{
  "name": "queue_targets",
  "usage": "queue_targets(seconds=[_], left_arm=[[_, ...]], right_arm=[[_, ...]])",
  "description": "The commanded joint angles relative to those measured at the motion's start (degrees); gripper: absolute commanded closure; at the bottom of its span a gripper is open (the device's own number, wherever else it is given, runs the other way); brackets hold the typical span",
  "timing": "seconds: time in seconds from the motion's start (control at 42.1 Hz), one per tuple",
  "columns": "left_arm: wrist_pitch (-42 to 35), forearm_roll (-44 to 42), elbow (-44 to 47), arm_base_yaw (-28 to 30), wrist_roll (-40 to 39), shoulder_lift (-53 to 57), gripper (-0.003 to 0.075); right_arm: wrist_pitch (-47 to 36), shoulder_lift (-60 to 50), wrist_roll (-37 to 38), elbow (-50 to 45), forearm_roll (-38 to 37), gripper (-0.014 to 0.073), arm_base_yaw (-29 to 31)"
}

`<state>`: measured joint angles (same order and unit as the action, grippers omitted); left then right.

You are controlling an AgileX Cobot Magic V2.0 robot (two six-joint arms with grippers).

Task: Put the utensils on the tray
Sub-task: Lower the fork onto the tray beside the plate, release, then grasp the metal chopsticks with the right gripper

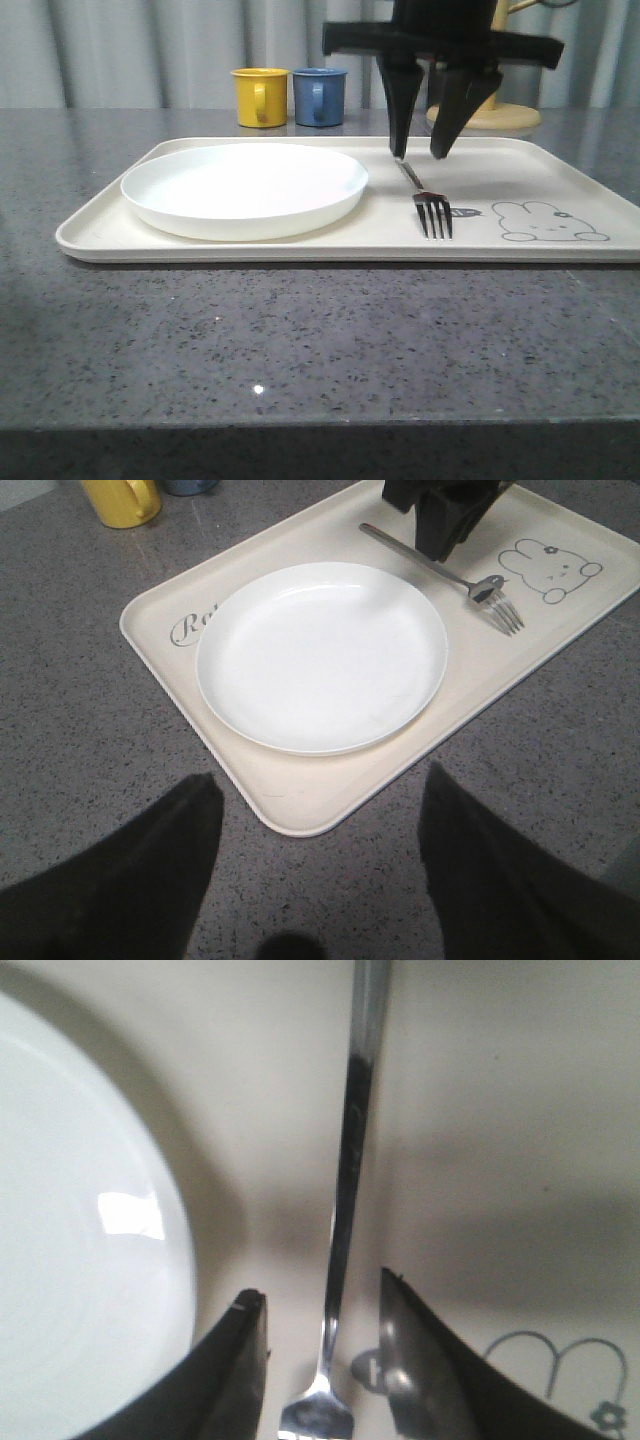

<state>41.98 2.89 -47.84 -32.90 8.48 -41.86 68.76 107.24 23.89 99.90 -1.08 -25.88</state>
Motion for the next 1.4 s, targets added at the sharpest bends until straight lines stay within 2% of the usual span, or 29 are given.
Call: queue_targets(seconds=[0.0,0.143,0.428,0.689,0.903,1.379], left_arm=[[-3.6,0.3,-1.5,-0.4,-0.4,0.1,0.0302],[-3.6,0.3,-1.5,-0.4,-0.4,0.1,0.0302],[-3.6,0.3,-1.5,-0.4,-0.4,0.1,0.0302],[-3.6,0.3,-1.5,-0.4,-0.4,0.1,0.0302],[-3.6,0.3,-1.5,-0.4,-0.4,0.1,0.0302],[-3.6,0.3,-1.5,-0.4,-0.4,0.1,0.0302]], right_arm=[[1.3,-7.1,-5.8,1.7,-1.5,0.0278,0.8],[2.0,-12.6,-11.5,-1.9,-1.5,0.0278,4.5],[2.8,-21.8,-19.8,-12.8,-1.5,0.0278,19.2],[0.0,-22.6,-25.0,-20.2,0.3,0.0278,31.1],[-4.4,-21.3,-25.0,-22.6,0.3,0.0278,35.1],[-9.5,-13.1,-25.0,-22.6,1.7,0.0281,35.6]])
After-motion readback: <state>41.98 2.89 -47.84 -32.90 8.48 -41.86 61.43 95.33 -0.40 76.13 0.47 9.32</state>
